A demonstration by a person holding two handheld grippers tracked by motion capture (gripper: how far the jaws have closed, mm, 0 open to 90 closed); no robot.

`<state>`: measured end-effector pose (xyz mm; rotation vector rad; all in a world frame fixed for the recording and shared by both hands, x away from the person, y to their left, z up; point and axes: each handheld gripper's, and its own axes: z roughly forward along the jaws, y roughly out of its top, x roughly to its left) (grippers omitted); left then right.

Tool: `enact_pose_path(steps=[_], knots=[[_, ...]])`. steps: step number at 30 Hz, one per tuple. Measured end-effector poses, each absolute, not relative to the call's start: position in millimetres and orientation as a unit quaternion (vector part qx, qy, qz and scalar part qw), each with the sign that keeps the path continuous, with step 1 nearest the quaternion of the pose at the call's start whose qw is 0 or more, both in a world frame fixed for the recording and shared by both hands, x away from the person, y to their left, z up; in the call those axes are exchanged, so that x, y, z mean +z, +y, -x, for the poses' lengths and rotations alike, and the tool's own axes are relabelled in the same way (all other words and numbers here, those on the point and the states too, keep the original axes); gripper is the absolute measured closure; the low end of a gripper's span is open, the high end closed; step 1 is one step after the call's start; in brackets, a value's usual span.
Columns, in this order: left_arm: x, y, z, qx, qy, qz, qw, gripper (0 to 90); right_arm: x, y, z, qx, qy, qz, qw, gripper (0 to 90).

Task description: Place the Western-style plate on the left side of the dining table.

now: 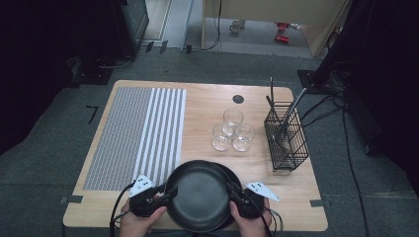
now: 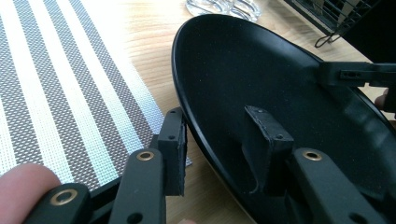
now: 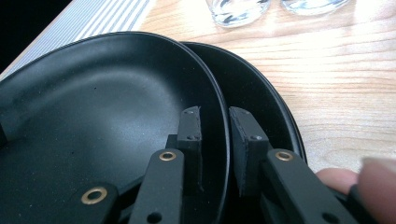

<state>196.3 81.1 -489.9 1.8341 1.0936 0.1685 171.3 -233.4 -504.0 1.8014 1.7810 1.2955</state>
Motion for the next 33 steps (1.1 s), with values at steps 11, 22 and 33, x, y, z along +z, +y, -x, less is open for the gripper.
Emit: enact_pose_path(steps=[11, 22, 33], knots=[[-488.6, 83.1, -196.6, 0.077, 0.443, -0.754, 0.479, 62.6, -505.8, -235.7, -170.7, 0.454, 0.62, -0.628, 0.126, 73.2], [-489.8, 83.2, -197.3, 0.077, 0.435, -0.758, 0.48, 61.4, -507.5, -239.0, -170.9, 0.459, 0.615, -0.634, 0.096, 70.7], [-492.1, 87.4, -199.8, 0.039, 0.428, -0.761, 0.485, 59.3, -507.3, -239.9, -172.3, 0.466, 0.61, -0.636, 0.079, 65.6]])
